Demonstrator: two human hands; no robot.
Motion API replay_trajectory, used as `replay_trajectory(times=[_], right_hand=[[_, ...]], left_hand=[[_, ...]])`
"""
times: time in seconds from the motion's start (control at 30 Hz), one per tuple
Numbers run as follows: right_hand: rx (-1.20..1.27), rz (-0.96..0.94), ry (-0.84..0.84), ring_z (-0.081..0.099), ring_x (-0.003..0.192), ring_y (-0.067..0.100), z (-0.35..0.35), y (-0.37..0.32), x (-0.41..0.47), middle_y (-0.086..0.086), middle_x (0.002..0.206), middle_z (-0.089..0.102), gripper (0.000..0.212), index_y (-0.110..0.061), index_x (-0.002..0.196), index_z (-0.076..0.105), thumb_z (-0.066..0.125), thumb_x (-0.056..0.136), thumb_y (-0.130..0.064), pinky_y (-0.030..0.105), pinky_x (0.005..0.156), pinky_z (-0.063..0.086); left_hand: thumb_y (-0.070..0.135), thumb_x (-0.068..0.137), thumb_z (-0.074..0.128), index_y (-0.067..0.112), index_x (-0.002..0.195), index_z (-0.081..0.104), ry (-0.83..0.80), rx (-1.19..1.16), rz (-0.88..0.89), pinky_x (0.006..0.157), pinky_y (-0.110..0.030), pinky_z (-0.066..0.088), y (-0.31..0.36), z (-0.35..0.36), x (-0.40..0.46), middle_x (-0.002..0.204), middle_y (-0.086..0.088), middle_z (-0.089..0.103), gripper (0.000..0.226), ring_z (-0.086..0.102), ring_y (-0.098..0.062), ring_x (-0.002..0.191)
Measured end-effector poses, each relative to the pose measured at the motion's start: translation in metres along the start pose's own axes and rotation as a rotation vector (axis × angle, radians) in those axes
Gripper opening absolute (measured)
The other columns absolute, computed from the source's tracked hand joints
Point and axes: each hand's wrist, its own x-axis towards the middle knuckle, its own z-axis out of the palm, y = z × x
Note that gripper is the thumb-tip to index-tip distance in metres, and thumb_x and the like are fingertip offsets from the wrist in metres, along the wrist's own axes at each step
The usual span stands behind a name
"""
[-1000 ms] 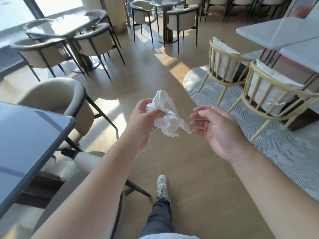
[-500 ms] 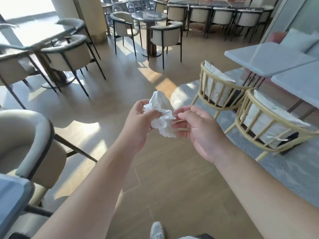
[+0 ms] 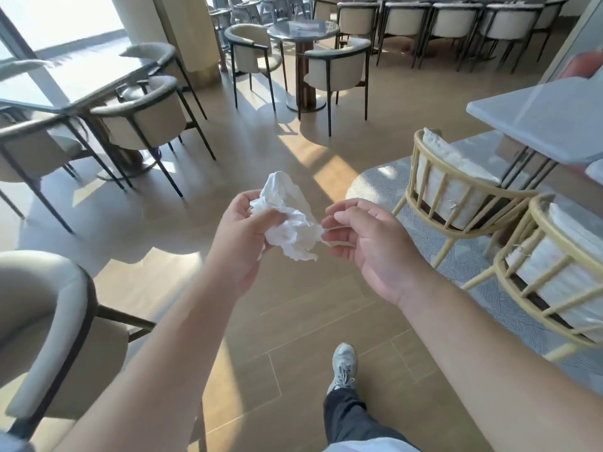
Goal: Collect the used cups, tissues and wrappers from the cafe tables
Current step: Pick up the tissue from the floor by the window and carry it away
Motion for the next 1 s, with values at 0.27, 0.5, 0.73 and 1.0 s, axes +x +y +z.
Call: replay_trajectory(times=[0.27,0.5,0.73,1.0], right_hand=[[0.075,0.004,-0.020,0.063,0.075,0.014,-0.043,-0.034,0.170,0.001,0.081,0.068,0.017,-0.015,0.089,0.065,0.051,0.095,-0.007,0.029,0.068,0.049],[0.087,-0.029,0.016,0.063,0.077,0.019,-0.085,-0.076,0.284,0.003,0.084,0.066,0.010,-0.015,0.088,0.065,0.056,0.089,-0.013,0.029,0.067,0.049],[0.080,-0.034,0.056,0.063,0.076,0.017,-0.103,-0.085,0.370,0.005,0.083,0.066,0.017,-0.013,0.091,0.063,0.049,0.096,-0.006,0.031,0.068,0.047],[0.055,-0.007,0.097,0.063,0.073,0.017,-0.091,-0.084,0.500,0.003,0.079,0.066,0.018,-0.011,0.090,0.064,0.049,0.096,-0.003,0.028,0.063,0.048]], left_hand=[[0.008,0.068,0.070,0.015,0.109,0.059,0.023,0.063,0.012,0.056,-0.025,0.054,0.034,0.048,0.174,0.080,0.003,0.075,0.043,0.072,-0.016,0.067],[0.007,0.068,0.070,0.013,0.113,0.060,-0.021,0.052,0.013,0.054,-0.023,0.053,0.046,0.096,0.290,0.085,-0.001,0.075,0.046,0.072,-0.018,0.068],[0.008,0.071,0.071,0.014,0.115,0.061,-0.062,0.029,0.001,0.050,-0.020,0.051,0.054,0.106,0.386,0.080,0.003,0.075,0.045,0.071,-0.014,0.063],[0.010,0.069,0.071,0.013,0.116,0.060,-0.077,-0.002,-0.035,0.059,-0.026,0.056,0.050,0.079,0.526,0.084,0.001,0.076,0.048,0.073,-0.018,0.071]])
